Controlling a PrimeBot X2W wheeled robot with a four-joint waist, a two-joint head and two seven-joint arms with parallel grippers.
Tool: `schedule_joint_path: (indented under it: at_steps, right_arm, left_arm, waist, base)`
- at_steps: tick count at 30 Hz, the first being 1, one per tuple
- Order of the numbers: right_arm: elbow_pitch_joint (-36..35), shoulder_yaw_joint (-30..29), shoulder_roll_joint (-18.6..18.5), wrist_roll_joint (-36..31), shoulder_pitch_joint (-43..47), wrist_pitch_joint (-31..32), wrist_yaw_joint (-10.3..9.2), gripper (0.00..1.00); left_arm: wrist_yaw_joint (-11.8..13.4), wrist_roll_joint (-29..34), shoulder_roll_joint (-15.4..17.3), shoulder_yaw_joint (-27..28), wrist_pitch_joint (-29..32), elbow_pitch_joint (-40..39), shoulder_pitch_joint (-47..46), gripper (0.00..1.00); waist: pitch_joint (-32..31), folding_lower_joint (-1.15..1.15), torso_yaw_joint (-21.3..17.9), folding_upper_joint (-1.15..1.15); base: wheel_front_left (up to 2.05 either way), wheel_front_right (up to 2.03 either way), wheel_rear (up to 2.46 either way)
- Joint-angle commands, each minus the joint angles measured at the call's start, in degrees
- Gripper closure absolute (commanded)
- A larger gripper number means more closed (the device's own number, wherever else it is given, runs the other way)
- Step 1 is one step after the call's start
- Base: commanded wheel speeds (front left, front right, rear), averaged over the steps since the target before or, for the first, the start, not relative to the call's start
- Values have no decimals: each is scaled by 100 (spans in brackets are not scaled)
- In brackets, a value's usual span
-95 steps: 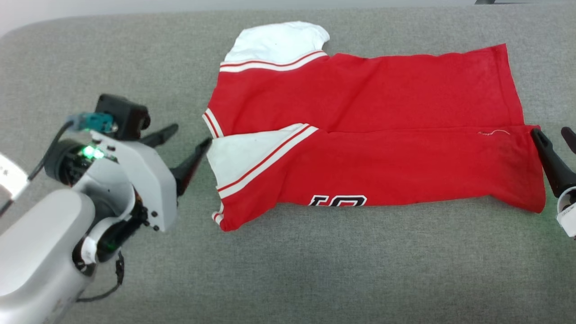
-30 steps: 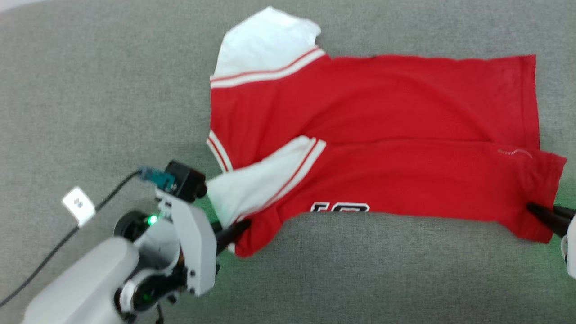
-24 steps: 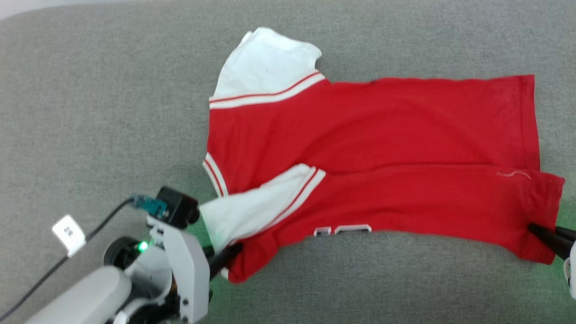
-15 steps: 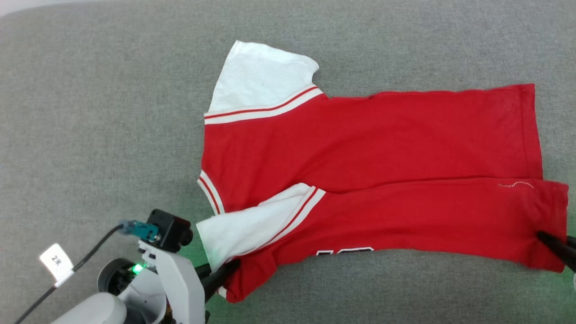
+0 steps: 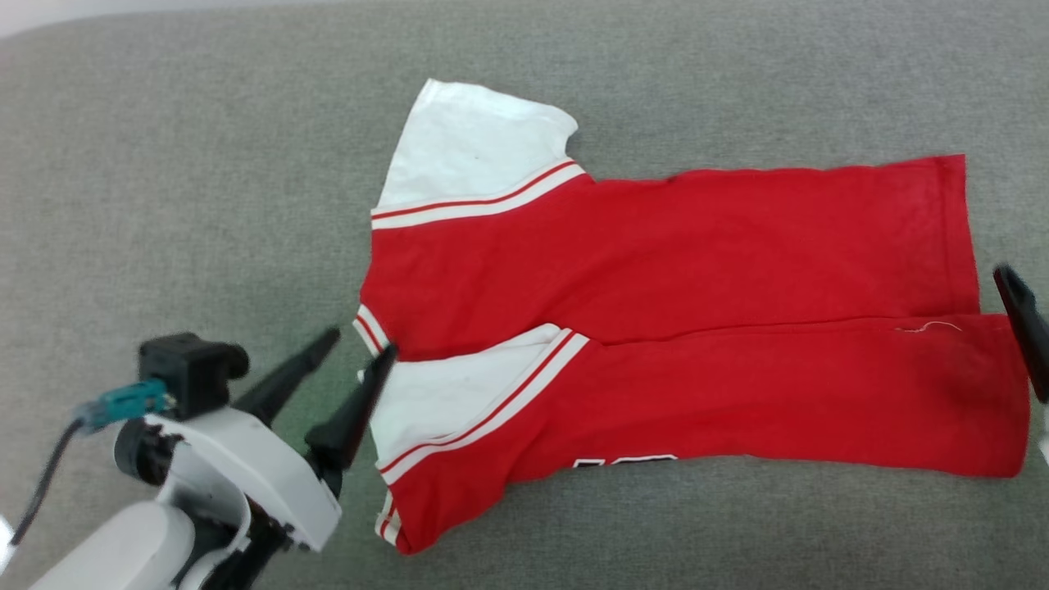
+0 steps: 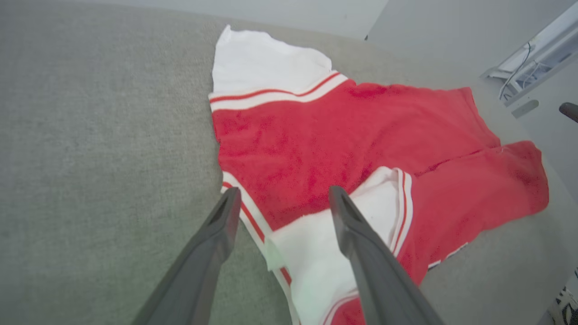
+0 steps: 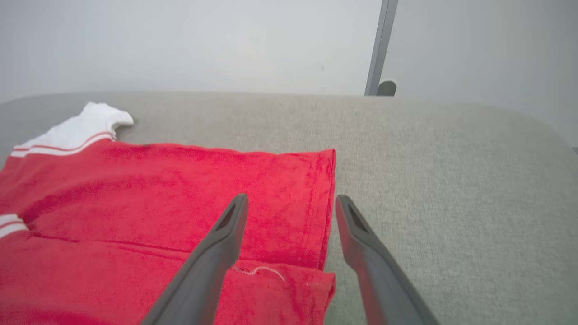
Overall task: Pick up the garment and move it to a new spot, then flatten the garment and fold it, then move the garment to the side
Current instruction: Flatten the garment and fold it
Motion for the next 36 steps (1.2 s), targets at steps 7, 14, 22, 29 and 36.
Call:
schedule_joint_path:
  at_steps: [7, 14, 22, 29, 36]
  right_arm:
    - [451, 591, 638, -555, -677, -1608, -8, 0]
    - [1020, 1001, 988, -729, -1161, -2481, -8, 0]
    - [1408, 1574, 1256, -588, -1446, -2890, -9, 0]
    - [1702, 1979, 1245, -395, -1558, -3046, -9, 0]
    - [1783, 2116, 1141, -302, -1622, -3124, -9, 0]
  left_arm:
    - [-253, 284, -379, 425, -1089, 559, -410, 0]
    - [-415, 653, -346, 535, -901, 1462, -1687, 0]
    - [-884, 1021, -205, 267, 185, 2968, -3479, 0]
    - [-1329, 968, -252, -156, 1527, 4306, -4284, 0]
    - [-1503, 537, -301, -472, 3427, 5136, -4644, 0]
  waist:
    - [52, 0, -263, 0]
    - [303, 0, -700, 0]
    - [584, 0, -1420, 0]
    - [633, 0, -1810, 0]
    - [694, 0, -1958, 0]
  base:
    - [0, 0, 0]
    - [0, 0, 0]
    - [0, 0, 0]
    - [0, 0, 0]
    - [0, 0, 0]
